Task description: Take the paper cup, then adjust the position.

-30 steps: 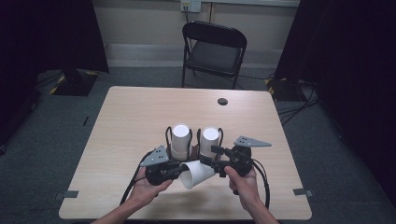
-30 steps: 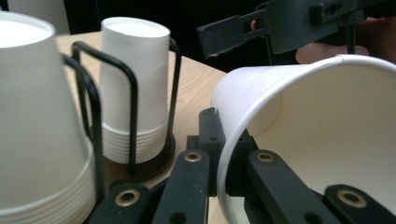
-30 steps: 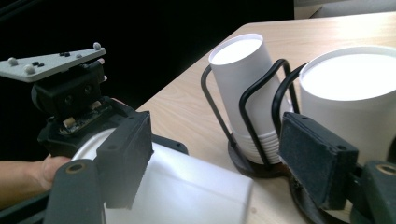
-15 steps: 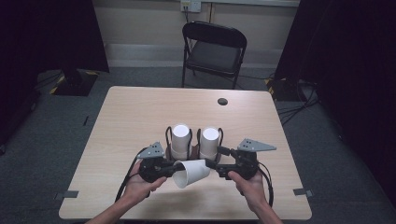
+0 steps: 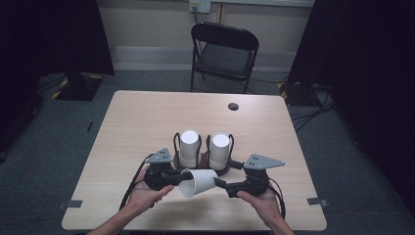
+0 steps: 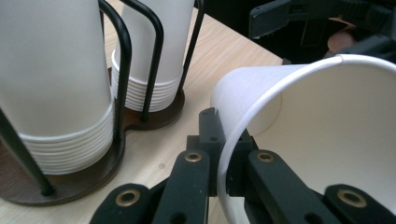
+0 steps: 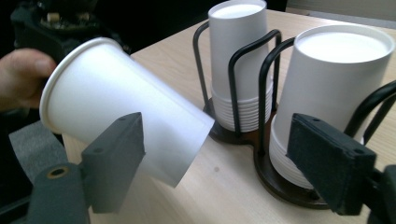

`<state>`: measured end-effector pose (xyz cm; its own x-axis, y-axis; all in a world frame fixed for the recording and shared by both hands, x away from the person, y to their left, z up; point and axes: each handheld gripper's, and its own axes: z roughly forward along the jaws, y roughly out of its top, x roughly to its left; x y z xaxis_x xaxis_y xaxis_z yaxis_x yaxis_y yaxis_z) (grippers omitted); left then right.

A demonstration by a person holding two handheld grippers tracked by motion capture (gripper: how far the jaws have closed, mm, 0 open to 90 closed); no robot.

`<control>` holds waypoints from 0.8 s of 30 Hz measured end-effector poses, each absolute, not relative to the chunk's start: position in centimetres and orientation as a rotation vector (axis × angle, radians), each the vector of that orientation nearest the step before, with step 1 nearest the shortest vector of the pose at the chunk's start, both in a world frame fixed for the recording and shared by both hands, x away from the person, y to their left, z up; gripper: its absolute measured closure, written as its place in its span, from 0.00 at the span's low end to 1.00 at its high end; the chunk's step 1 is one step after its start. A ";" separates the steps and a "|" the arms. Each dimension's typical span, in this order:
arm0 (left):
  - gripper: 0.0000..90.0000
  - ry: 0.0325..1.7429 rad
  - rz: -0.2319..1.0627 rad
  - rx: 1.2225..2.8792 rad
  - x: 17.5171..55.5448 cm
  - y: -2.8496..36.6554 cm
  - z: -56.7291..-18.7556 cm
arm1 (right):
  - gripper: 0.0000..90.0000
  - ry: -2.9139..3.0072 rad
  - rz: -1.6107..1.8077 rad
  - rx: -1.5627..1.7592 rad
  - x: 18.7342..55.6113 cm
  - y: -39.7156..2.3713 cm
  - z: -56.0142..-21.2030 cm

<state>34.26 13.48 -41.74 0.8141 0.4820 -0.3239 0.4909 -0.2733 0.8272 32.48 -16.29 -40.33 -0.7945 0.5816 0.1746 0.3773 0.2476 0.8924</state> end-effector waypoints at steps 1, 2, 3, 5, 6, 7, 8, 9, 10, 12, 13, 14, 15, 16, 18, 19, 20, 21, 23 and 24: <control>0.99 0.736 -0.006 1.921 34.2 13.5 -41.7 | 0.20 2.333 1.576 0.885 32.4 -16.2 -40.4; 0.99 0.739 0.002 1.926 34.2 13.5 -41.6 | 0.19 2.342 1.571 0.873 32.2 -16.1 -40.4; 0.99 0.742 -0.015 1.925 34.3 13.5 -41.6 | 0.20 2.350 1.564 0.852 32.1 -16.0 -40.5; 0.99 0.747 -0.014 1.927 34.4 13.5 -41.6 | 0.20 2.362 1.544 0.820 31.8 -15.7 -40.6; 0.99 0.755 -0.015 1.934 34.4 13.5 -41.5 | 0.20 2.368 1.541 0.807 31.7 -15.6 -40.6; 0.99 0.756 -0.020 1.935 34.4 13.5 -41.5 | 0.20 2.377 1.525 0.795 31.6 -15.4 -40.7; 0.99 0.757 -0.022 1.936 34.4 13.5 -41.5 | 0.20 2.381 1.521 0.786 31.6 -15.4 -40.7; 0.99 0.760 -0.024 1.936 34.4 13.5 -41.5 | 0.20 2.390 1.508 0.776 31.5 -15.2 -40.8; 0.99 0.759 -0.035 1.943 34.4 13.4 -41.5 | 0.20 2.396 1.502 0.764 31.5 -15.1 -40.9; 0.99 0.761 -0.049 1.949 34.4 13.3 -41.6 | 0.20 2.394 1.476 0.744 31.3 -14.8 -41.1; 0.99 0.766 -0.046 1.953 34.3 13.3 -41.6 | 0.20 2.406 1.467 0.729 31.2 -14.7 -41.1; 0.99 0.772 -0.050 1.954 34.3 13.2 -41.6 | 0.20 2.414 1.466 0.717 31.2 -14.6 -41.2; 0.99 0.772 -0.059 1.952 34.4 13.2 -41.6 | 0.20 2.422 1.460 0.708 31.1 -14.4 -41.3; 0.99 0.771 -0.060 1.953 34.3 13.1 -41.7 | 0.20 2.428 1.450 0.700 31.1 -14.3 -41.4; 0.99 0.774 -0.068 1.960 34.4 13.1 -41.7 | 0.20 2.442 1.433 0.681 31.0 -14.1 -41.7; 0.99 0.773 -0.067 1.965 34.4 13.1 -41.7 | 0.20 2.445 1.433 0.678 30.9 -14.0 -41.8; 0.99 0.775 -0.071 1.963 34.4 13.0 -41.8 | 0.20 2.446 1.430 0.673 30.9 -14.0 -41.8; 0.99 0.774 -0.074 1.967 34.4 13.0 -41.8 | 0.20 2.451 1.427 0.670 30.8 -13.9 -41.9; 0.99 0.778 -0.079 1.970 34.4 12.9 -41.9 | 0.20 2.456 1.415 0.659 30.7 -13.8 -42.0; 0.99 0.778 -0.081 1.972 34.5 12.8 -41.9 | 0.19 2.459 1.404 0.651 30.7 -13.7 -42.0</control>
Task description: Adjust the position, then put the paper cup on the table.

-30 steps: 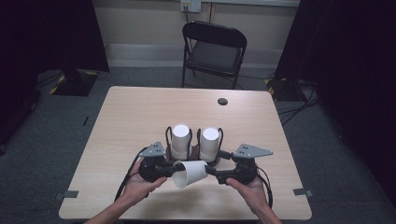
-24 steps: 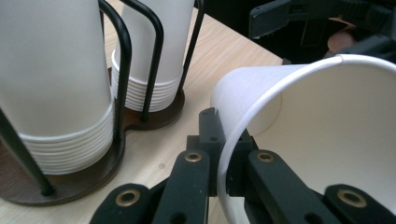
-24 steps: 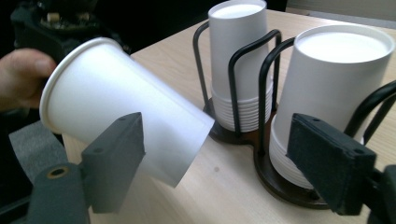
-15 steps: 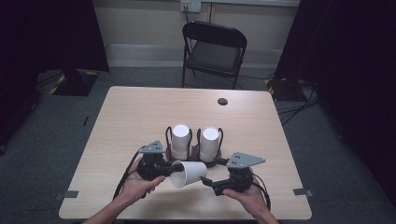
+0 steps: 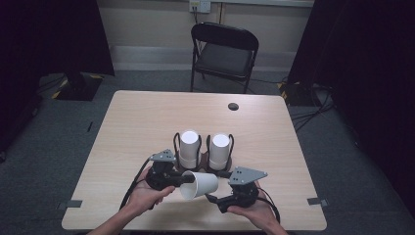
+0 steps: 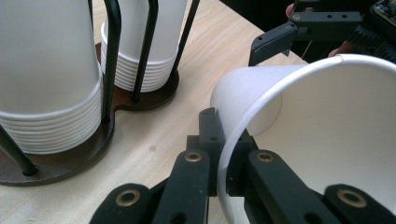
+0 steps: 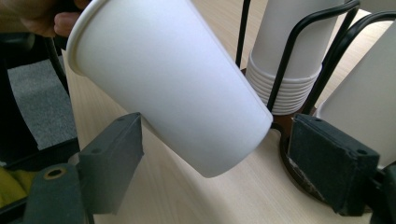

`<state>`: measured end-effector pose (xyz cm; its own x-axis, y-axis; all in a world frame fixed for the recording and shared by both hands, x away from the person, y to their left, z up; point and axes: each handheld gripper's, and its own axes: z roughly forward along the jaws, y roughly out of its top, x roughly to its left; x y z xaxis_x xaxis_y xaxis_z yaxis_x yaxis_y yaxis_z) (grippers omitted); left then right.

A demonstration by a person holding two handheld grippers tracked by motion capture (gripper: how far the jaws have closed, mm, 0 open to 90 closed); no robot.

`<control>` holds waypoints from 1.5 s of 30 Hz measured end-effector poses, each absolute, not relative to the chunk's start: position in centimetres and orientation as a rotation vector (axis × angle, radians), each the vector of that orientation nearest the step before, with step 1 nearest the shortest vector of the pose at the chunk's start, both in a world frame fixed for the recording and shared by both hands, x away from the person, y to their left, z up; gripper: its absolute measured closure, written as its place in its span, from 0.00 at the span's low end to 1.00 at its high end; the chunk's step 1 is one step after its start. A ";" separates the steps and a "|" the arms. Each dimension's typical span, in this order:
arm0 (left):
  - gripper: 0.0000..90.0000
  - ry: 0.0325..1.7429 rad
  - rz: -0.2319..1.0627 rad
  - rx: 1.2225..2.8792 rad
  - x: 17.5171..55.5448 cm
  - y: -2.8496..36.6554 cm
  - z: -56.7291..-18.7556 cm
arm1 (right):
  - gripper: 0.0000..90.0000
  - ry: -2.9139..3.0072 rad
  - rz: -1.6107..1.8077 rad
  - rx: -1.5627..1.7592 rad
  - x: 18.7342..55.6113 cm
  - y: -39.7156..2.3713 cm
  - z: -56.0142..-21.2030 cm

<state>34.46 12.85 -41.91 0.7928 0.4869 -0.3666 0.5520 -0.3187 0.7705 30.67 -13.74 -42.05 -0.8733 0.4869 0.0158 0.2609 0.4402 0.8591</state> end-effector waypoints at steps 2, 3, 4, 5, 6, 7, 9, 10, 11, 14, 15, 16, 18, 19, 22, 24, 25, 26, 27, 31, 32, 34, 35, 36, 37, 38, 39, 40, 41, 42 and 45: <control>0.99 0.778 -0.087 1.973 34.5 12.8 -41.9 | 0.19 2.466 1.394 0.642 30.6 -13.6 -42.2; 0.99 0.777 -0.091 1.972 34.4 12.8 -41.9 | 0.19 2.470 1.386 0.636 30.6 -13.5 -42.2; 0.99 0.775 -0.097 1.975 34.5 12.8 -41.9 | 0.19 2.474 1.379 0.623 30.5 -13.4 -42.3; 0.99 0.777 -0.099 1.976 34.5 12.8 -42.0 | 0.19 2.476 1.374 0.614 30.5 -13.3 -42.3; 0.99 0.778 -0.104 1.977 34.5 12.8 -42.0 | 0.19 2.477 1.367 0.602 30.5 -13.2 -42.4; 0.99 0.780 -0.105 1.978 34.5 12.8 -42.0 | 0.19 2.482 1.361 0.595 30.5 -13.1 -42.4; 0.99 0.776 -0.115 1.979 34.5 12.8 -42.0 | 0.18 2.494 1.352 0.581 30.4 -12.8 -42.5; 0.99 0.774 -0.115 1.983 34.5 12.8 -42.0 | 0.17 2.499 1.343 0.575 30.4 -12.6 -42.5; 0.99 0.772 -0.117 1.990 34.5 12.8 -42.0 | 0.17 2.500 1.332 0.567 30.4 -12.4 -42.6; 0.99 0.770 -0.114 2.004 34.3 12.8 -42.1 | 0.16 2.533 1.305 0.564 30.6 -12.0 -42.8; 0.99 0.768 -0.120 2.005 34.3 12.8 -42.1 | 0.16 2.537 1.303 0.565 30.5 -11.9 -42.8; 0.99 0.767 -0.127 2.004 34.3 12.9 -42.1 | 0.16 2.538 1.296 0.558 30.5 -11.8 -42.9; 0.99 0.767 -0.136 2.002 34.4 12.9 -42.1 | 0.16 2.537 1.291 0.546 30.5 -11.7 -43.0; 0.99 0.764 -0.139 2.006 34.4 12.9 -42.1 | 0.16 2.536 1.291 0.538 30.5 -11.6 -43.0; 0.99 0.767 -0.149 2.006 34.5 12.8 -42.2 | 0.15 2.537 1.280 0.524 30.5 -11.3 -43.1; 0.99 0.766 -0.166 2.010 34.6 12.8 -42.3 | 0.15 2.539 1.283 0.533 30.5 -11.3 -43.2; 0.99 0.766 -0.166 2.010 34.6 12.8 -42.3 | 0.14 2.539 1.284 0.533 30.5 -11.2 -43.2; 0.99 0.767 -0.170 2.009 34.6 12.7 -42.3 | 0.14 2.532 1.281 0.529 30.4 -11.1 -43.2; 0.99 0.766 -0.169 2.013 34.5 12.7 -42.3 | 0.14 2.529 1.278 0.526 30.4 -11.1 -43.2; 0.99 0.779 -0.174 2.020 34.3 12.7 -42.1 | 0.14 2.519 1.266 0.515 30.1 -10.7 -43.2; 0.99 0.782 -0.174 2.024 34.3 12.6 -42.1 | 0.14 2.523 1.267 0.517 30.2 -10.6 -43.2; 0.99 0.783 -0.174 2.026 34.3 12.5 -42.2 | 0.14 2.528 1.253 0.504 30.1 -10.4 -43.2; 0.99 0.785 -0.180 2.026 34.3 12.5 -42.2 | 0.14 2.530 1.250 0.503 30.2 -10.4 -43.2; 0.99 0.785 -0.185 2.026 34.4 12.5 -42.2 | 0.14 2.527 1.249 0.500 30.2 -10.3 -43.3; 0.99 0.781 -0.186 2.032 34.4 12.5 -42.3 | 0.14 2.521 1.245 0.486 30.2 -10.2 -43.3; 0.99 0.779 -0.188 2.036 34.4 12.4 -42.3 | 0.15 2.524 1.241 0.474 30.2 -10.2 -43.3; 0.99 0.778 -0.193 2.042 34.5 12.3 -42.4 | 0.15 2.529 1.242 0.464 30.2 -10.0 -43.2; 0.99 0.782 -0.200 2.043 34.5 12.2 -42.5 | 0.15 2.528 1.244 0.449 30.1 -9.9 -43.2; 0.99 0.782 -0.205 2.048 34.5 12.1 -42.6 | 0.16 2.529 1.242 0.426 30.0 -9.7 -43.2; 0.99 0.779 -0.206 2.055 34.5 12.0 -42.6 | 0.16 2.535 1.234 0.409 30.0 -9.5 -43.2; 0.99 0.774 -0.209 2.058 34.5 11.9 -42.7 | 0.16 2.538 1.241 0.393 29.9 -9.0 -43.1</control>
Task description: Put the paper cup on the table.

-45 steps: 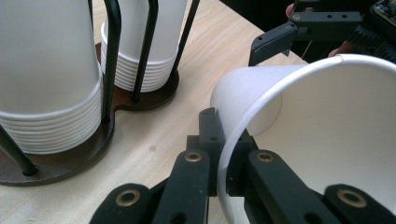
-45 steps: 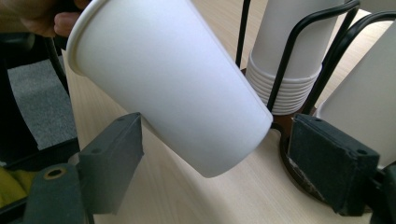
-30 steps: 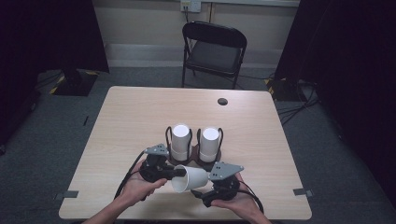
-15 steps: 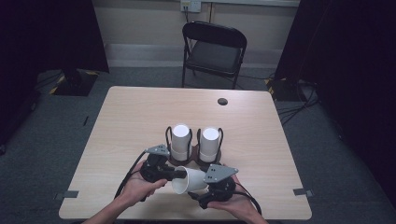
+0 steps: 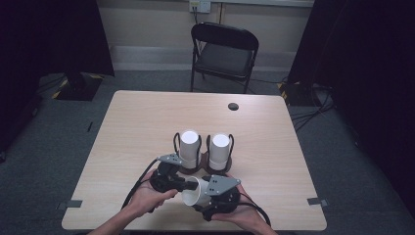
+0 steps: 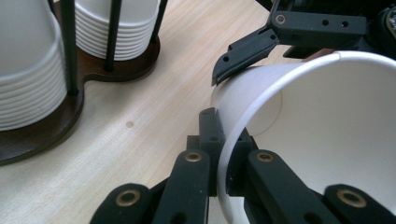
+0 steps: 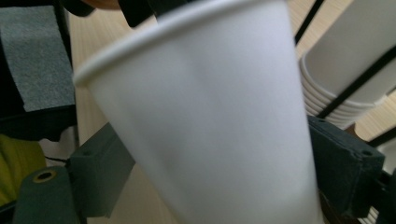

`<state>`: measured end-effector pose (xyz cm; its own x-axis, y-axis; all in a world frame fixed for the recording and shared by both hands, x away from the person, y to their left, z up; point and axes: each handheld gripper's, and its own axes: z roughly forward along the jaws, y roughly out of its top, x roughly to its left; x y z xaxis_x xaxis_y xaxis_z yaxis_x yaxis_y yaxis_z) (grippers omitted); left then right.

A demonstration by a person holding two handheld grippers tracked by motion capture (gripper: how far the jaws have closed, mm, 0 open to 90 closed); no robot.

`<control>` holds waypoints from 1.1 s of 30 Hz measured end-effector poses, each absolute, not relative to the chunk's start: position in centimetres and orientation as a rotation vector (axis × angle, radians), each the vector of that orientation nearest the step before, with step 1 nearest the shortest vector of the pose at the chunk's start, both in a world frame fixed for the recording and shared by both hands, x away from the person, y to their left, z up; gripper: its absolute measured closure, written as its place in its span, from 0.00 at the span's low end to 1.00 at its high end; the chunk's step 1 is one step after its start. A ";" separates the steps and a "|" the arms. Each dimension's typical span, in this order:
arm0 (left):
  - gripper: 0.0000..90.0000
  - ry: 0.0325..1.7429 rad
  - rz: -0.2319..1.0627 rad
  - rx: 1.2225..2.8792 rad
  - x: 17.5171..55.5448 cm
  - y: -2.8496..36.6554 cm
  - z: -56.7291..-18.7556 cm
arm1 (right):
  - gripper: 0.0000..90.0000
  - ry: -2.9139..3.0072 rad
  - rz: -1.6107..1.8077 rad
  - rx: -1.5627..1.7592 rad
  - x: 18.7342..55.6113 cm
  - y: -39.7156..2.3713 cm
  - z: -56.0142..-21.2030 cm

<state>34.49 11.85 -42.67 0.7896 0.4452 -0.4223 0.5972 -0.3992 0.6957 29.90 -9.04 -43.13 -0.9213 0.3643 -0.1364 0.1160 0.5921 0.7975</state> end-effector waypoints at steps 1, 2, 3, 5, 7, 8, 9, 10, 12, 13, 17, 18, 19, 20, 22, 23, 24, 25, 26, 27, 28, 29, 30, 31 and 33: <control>0.99 0.776 -0.206 2.056 34.5 11.8 -42.7 | 0.16 2.533 1.240 0.384 29.9 -8.9 -43.1; 0.99 0.776 -0.201 2.054 34.5 11.8 -42.6 | 0.16 2.527 1.245 0.389 29.8 -8.9 -43.1; 0.99 0.778 -0.202 2.049 34.5 11.7 -42.6 | 0.16 2.523 1.248 0.393 29.8 -8.9 -43.0; 0.99 0.780 -0.213 2.046 34.5 11.7 -42.6 | 0.16 2.518 1.253 0.390 29.8 -9.0 -42.9; 0.99 0.790 -0.220 2.043 34.6 11.6 -42.7 | 0.16 2.510 1.260 0.378 29.8 -8.9 -42.8; 0.99 0.787 -0.219 2.054 34.6 11.5 -42.7 | 0.16 2.508 1.259 0.373 29.7 -8.8 -42.8; 0.99 0.793 -0.218 2.049 34.6 11.4 -42.7 | 0.16 2.506 1.255 0.363 29.7 -8.8 -42.8; 0.99 0.792 -0.215 2.052 34.5 11.3 -42.8 | 0.16 2.505 1.250 0.355 29.6 -8.7 -42.8; 0.99 0.790 -0.214 2.067 34.6 11.1 -42.8 | 0.16 2.503 1.253 0.350 29.6 -8.7 -42.7; 0.99 0.795 -0.222 2.073 34.6 11.0 -42.8 | 0.16 2.503 1.257 0.350 29.6 -8.7 -42.7; 0.97 0.816 -0.225 2.073 34.7 10.7 -43.0 | 0.19 2.481 1.271 0.343 29.4 -8.7 -42.2; 0.97 0.815 -0.214 2.054 34.6 10.8 -42.9 | 0.20 2.475 1.270 0.340 29.4 -8.8 -42.1; 0.98 0.809 -0.210 2.046 34.5 10.9 -42.6 | 0.21 2.474 1.277 0.339 29.4 -8.8 -42.0; 0.98 0.808 -0.203 2.048 34.5 10.8 -42.5 | 0.21 2.465 1.291 0.343 29.4 -8.9 -41.9; 0.98 0.813 -0.202 2.052 34.4 10.7 -42.4 | 0.21 2.458 1.296 0.333 29.3 -9.0 -41.7; 0.97 0.816 -0.219 2.075 34.6 10.7 -42.6 | 0.22 2.459 1.288 0.327 29.3 -9.0 -41.7; 0.97 0.821 -0.225 2.079 34.6 10.7 -42.7 | 0.22 2.458 1.278 0.321 29.2 -8.9 -41.7; 0.97 0.824 -0.224 2.075 34.6 10.6 -42.8 | 0.22 2.461 1.267 0.317 29.2 -8.8 -41.7; 0.97 0.821 -0.225 2.083 34.7 10.6 -42.9 | 0.22 2.467 1.261 0.318 29.3 -8.8 -41.8; 0.97 0.821 -0.221 2.079 34.7 10.7 -43.0 | 0.23 2.475 1.262 0.322 29.3 -8.8 -41.9; 0.97 0.819 -0.219 2.075 34.7 10.7 -42.9 | 0.23 2.474 1.263 0.321 29.4 -8.9 -41.9; 0.97 0.821 -0.216 2.069 34.7 10.7 -42.9 | 0.24 2.470 1.266 0.320 29.4 -8.9 -41.9; 0.97 0.823 -0.209 2.067 34.8 10.7 -42.9 | 0.25 2.471 1.272 0.326 29.5 -8.9 -41.8; 0.97 0.818 -0.202 2.075 34.8 10.7 -43.0 | 0.25 2.472 1.275 0.332 29.6 -8.9 -41.9; 0.96 0.819 -0.202 2.079 34.9 10.6 -43.1 | 0.25 2.486 1.280 0.348 29.8 -9.0 -42.0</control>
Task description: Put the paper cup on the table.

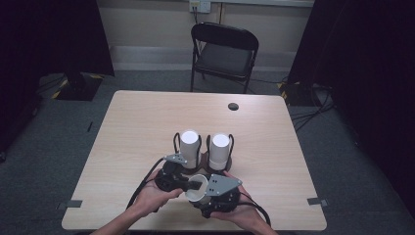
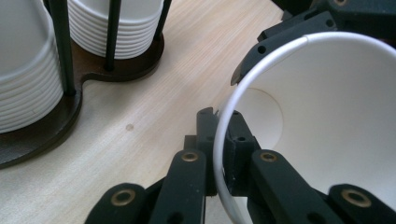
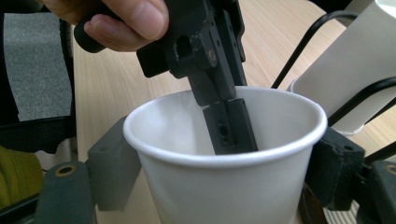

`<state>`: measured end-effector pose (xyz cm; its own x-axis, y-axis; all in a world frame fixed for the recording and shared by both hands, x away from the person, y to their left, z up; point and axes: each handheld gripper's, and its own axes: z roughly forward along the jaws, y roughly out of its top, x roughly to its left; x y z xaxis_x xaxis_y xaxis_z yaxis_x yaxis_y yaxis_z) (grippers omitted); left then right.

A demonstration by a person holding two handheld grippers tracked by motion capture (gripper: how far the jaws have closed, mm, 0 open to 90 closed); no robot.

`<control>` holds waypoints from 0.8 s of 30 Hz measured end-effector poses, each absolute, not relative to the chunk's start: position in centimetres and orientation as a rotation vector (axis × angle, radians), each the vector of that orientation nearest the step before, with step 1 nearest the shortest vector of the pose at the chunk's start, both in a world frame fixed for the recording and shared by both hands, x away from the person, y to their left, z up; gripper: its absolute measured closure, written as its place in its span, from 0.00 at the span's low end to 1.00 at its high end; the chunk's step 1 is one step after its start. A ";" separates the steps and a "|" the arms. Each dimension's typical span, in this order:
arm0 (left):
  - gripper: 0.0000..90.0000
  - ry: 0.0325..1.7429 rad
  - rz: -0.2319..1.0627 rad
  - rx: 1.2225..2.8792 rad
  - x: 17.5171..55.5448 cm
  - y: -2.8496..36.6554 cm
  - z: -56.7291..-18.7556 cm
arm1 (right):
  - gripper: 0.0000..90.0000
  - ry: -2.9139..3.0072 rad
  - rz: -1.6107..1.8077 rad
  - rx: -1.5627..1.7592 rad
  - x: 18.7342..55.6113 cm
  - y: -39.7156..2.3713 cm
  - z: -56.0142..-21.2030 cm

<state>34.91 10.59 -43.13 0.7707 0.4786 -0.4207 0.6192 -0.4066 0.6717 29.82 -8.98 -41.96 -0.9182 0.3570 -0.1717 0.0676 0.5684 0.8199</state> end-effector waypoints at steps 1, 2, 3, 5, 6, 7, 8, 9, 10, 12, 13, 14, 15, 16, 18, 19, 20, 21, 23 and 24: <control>0.96 0.818 -0.199 2.075 34.9 10.5 -43.2 | 0.25 2.489 1.282 0.350 29.9 -9.0 -42.0; 0.95 0.811 -0.198 2.078 35.0 10.6 -43.2 | 0.26 2.490 1.288 0.354 30.0 -9.1 -42.0; 0.95 0.809 -0.196 2.070 35.0 10.6 -43.2 | 0.26 2.491 1.297 0.363 30.0 -9.2 -42.0; 0.95 0.810 -0.193 2.059 35.1 10.5 -43.2 | 0.26 2.484 1.305 0.372 30.1 -9.3 -42.0; 0.93 0.806 -0.197 2.059 35.1 10.5 -43.2 | 0.26 2.476 1.312 0.377 30.2 -9.3 -41.9; 0.93 0.803 -0.200 2.058 35.1 10.5 -43.2 | 0.26 2.473 1.316 0.382 30.3 -9.4 -41.9; 0.92 0.799 -0.201 2.058 35.1 10.4 -43.2 | 0.26 2.474 1.319 0.385 30.3 -9.5 -41.9; 0.92 0.799 -0.197 2.056 35.1 10.4 -43.3 | 0.26 2.472 1.321 0.391 30.3 -9.5 -41.9; 0.92 0.798 -0.198 2.056 35.1 10.4 -43.3 | 0.26 2.470 1.325 0.394 30.3 -9.5 -41.9; 0.90 0.793 -0.198 2.054 35.1 10.4 -43.2 | 0.26 2.463 1.328 0.397 30.3 -9.6 -41.8; 0.90 0.785 -0.198 2.059 35.1 10.4 -43.2 | 0.26 2.461 1.330 0.406 30.3 -9.6 -41.8; 0.89 0.789 -0.197 2.052 35.1 10.4 -43.2 | 0.26 2.462 1.332 0.413 30.3 -9.7 -41.8; 0.88 0.788 -0.200 2.049 35.1 10.4 -43.2 | 0.26 2.460 1.331 0.416 30.3 -9.7 -41.8; 0.87 0.784 -0.199 2.050 35.1 10.5 -43.2 | 0.26 2.455 1.330 0.417 30.3 -9.7 -41.8; 0.84 0.780 -0.208 2.041 35.1 10.5 -43.1 | 0.26 2.452 1.333 0.425 30.4 -9.8 -41.8; 0.83 0.781 -0.212 2.033 35.2 10.5 -43.1 | 0.26 2.450 1.331 0.430 30.4 -9.9 -41.8; 0.81 0.773 -0.212 2.034 35.2 10.6 -43.1 | 0.26 2.448 1.332 0.437 30.4 -9.9 -41.8; 0.79 0.771 -0.211 2.030 35.2 10.6 -43.1 | 0.26 2.449 1.333 0.441 30.4 -10.0 -41.8; 0.76 0.768 -0.224 2.023 35.2 10.6 -43.1 | 0.26 2.446 1.331 0.444 30.4 -10.1 -41.8; 0.75 0.769 -0.215 2.021 35.1 10.6 -43.1 | 0.26 2.443 1.329 0.448 30.4 -10.1 -41.8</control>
<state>35.14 10.62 -43.07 0.7887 0.4336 -0.4359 0.5970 -0.3706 0.7115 30.45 -10.15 -41.80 -0.8986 0.4188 -0.1306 0.1179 0.5173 0.8476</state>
